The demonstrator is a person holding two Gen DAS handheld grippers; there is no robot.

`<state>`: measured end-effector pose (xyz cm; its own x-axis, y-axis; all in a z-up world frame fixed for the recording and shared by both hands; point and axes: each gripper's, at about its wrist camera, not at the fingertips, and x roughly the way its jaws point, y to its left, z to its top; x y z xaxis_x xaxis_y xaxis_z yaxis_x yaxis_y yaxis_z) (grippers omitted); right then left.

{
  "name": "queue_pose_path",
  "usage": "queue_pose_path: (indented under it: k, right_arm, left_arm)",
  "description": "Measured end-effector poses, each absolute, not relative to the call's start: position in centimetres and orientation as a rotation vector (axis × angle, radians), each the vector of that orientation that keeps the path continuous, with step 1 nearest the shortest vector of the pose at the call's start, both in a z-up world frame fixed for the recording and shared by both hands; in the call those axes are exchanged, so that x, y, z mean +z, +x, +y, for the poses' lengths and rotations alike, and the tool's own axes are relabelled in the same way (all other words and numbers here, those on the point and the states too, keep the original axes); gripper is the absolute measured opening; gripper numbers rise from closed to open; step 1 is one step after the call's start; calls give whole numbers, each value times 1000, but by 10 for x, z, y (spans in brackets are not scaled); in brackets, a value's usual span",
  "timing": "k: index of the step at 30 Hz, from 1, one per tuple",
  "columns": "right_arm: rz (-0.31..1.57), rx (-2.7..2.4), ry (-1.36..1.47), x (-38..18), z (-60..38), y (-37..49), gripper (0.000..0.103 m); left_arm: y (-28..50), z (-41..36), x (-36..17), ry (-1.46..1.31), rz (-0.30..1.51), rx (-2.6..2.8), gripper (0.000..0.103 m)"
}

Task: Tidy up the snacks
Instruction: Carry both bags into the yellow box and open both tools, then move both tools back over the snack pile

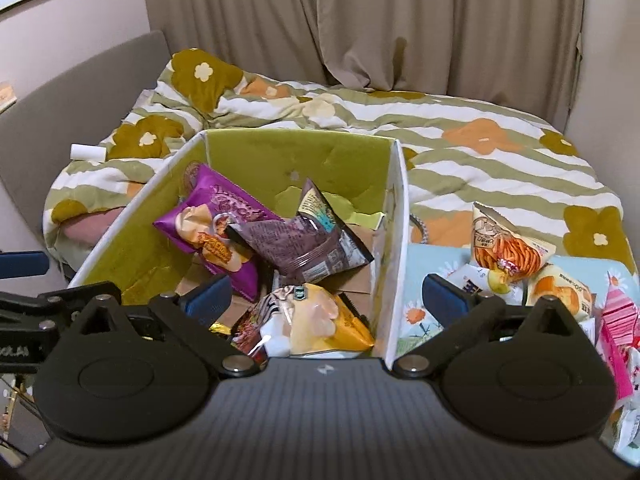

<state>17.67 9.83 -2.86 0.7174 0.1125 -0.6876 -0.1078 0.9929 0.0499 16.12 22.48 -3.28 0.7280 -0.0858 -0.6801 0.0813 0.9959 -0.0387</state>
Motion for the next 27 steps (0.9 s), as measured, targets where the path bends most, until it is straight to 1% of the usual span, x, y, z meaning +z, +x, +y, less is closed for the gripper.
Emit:
queue_pose_path:
  k: [11,21,27]
  right_arm:
    - [706,51,55,7,82,147,103]
    - [658,15,106,42,26,114,103]
    - [608,-14,99,56,-26,85,103]
  left_arm:
    - [151,206,-10,29,704,-204,103]
    - [127,147,17,28,649,-216,103]
    - [111,97,14,8,668,-199,103]
